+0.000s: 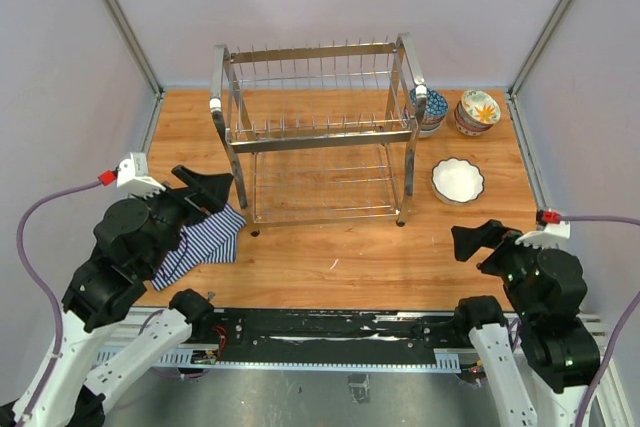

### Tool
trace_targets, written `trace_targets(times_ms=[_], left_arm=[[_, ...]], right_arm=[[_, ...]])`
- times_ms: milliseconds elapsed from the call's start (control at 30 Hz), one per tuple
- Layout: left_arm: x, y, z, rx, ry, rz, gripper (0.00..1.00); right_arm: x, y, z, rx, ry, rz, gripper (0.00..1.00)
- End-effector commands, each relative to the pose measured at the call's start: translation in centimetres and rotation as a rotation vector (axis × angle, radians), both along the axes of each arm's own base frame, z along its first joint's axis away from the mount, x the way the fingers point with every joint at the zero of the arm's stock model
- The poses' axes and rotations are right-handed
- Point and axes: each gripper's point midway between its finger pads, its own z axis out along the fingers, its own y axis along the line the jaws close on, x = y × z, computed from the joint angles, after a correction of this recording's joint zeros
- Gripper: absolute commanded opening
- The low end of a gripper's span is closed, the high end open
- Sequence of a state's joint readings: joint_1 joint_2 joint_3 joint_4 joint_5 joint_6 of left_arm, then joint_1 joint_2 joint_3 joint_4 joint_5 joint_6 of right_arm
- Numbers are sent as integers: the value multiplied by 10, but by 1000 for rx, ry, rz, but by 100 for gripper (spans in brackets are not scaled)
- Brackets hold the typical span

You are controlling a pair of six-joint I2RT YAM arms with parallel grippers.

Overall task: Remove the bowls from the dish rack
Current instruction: Reset both arms

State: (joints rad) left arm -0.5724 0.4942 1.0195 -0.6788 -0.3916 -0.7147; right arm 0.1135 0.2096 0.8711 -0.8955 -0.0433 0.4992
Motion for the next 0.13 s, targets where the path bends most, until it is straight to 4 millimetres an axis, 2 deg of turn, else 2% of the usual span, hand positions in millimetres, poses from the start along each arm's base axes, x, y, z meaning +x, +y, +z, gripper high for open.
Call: trace_targets(times_ms=[0,100], left_arm=[[2,-4,-10,-3,12,-9,100],[0,-4,-9,-5,4,-17,100]], right_arm=[[-7,-8,-3,-35,-32,-20,98],[-13,-8,-3,-33,-34,-19,98]])
